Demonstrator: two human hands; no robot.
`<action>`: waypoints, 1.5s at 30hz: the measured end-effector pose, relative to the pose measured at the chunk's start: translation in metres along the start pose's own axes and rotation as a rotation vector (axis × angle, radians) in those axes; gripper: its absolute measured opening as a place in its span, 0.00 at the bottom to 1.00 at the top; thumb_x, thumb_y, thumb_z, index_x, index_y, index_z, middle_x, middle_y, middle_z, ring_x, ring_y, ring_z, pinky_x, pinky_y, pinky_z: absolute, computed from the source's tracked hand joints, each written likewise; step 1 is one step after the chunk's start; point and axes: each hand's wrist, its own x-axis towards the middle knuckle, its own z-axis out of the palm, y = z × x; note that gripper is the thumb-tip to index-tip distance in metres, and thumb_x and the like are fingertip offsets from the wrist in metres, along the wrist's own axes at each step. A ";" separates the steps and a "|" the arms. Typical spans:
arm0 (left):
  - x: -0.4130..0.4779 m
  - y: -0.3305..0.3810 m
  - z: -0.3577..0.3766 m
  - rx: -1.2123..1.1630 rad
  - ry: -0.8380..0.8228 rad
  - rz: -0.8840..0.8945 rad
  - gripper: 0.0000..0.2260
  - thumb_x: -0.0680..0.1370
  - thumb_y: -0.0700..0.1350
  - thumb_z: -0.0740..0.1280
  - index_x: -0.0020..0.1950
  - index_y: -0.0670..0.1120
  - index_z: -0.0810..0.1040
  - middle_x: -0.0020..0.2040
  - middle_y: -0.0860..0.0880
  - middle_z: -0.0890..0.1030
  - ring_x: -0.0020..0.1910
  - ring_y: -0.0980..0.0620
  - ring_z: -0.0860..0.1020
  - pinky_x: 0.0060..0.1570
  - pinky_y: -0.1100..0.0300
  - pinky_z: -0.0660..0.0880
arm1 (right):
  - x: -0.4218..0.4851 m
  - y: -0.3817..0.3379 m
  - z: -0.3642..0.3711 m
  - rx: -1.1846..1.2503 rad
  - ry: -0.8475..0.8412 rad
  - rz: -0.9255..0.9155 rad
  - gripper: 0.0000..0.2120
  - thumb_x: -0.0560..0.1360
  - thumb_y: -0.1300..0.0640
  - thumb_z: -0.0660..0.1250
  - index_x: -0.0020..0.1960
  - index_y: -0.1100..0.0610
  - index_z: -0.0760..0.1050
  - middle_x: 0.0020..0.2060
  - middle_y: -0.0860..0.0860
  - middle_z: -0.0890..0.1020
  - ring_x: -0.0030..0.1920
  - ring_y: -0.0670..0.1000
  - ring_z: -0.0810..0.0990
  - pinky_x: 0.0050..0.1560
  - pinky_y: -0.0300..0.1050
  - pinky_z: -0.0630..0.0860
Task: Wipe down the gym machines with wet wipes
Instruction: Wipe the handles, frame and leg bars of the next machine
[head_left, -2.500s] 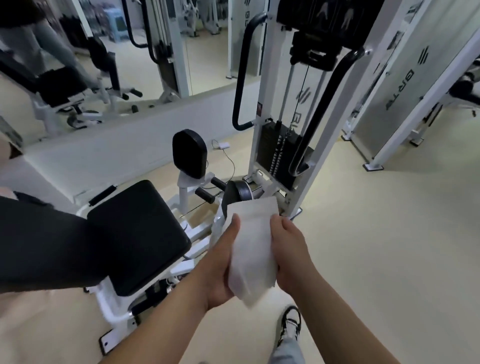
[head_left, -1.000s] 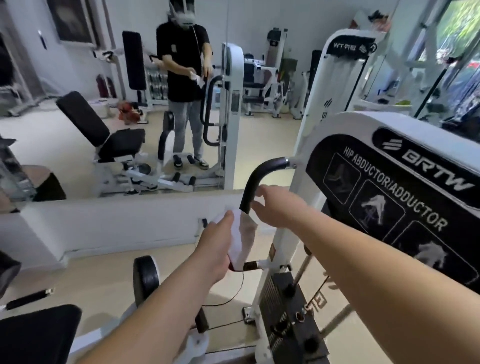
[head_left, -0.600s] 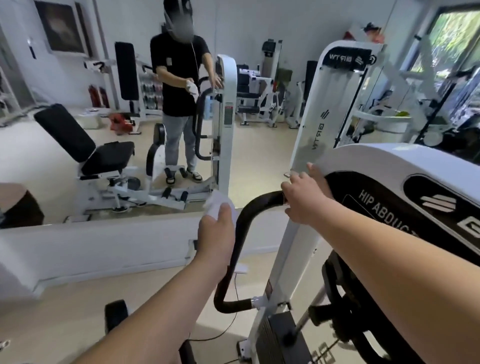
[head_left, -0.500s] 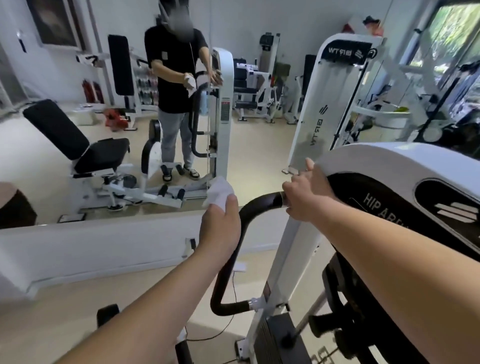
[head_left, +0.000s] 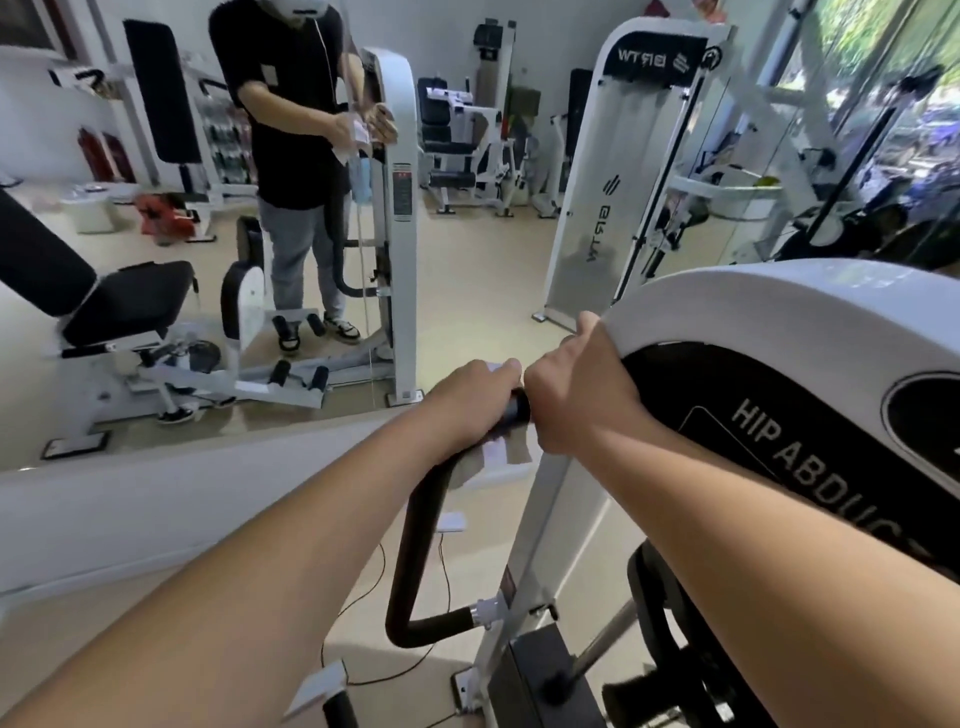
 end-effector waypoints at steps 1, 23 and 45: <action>0.002 0.001 -0.005 -0.137 -0.069 -0.066 0.20 0.83 0.55 0.56 0.35 0.47 0.70 0.31 0.44 0.77 0.32 0.44 0.74 0.38 0.54 0.70 | 0.001 0.000 0.000 -0.014 0.016 0.011 0.04 0.70 0.54 0.61 0.37 0.47 0.71 0.31 0.44 0.74 0.36 0.49 0.69 0.58 0.53 0.65; -0.040 -0.020 0.042 0.207 0.465 0.089 0.26 0.84 0.59 0.45 0.58 0.44 0.77 0.54 0.43 0.80 0.54 0.41 0.75 0.52 0.51 0.70 | -0.006 -0.001 -0.002 -0.048 0.055 0.004 0.06 0.71 0.55 0.61 0.36 0.48 0.70 0.29 0.43 0.74 0.33 0.47 0.71 0.59 0.53 0.65; -0.070 -0.040 0.060 0.252 0.567 0.161 0.24 0.85 0.56 0.49 0.70 0.41 0.71 0.67 0.42 0.73 0.66 0.42 0.69 0.65 0.47 0.68 | -0.008 -0.003 -0.003 -0.038 0.077 0.008 0.06 0.70 0.56 0.62 0.36 0.48 0.69 0.30 0.45 0.75 0.33 0.48 0.70 0.56 0.52 0.65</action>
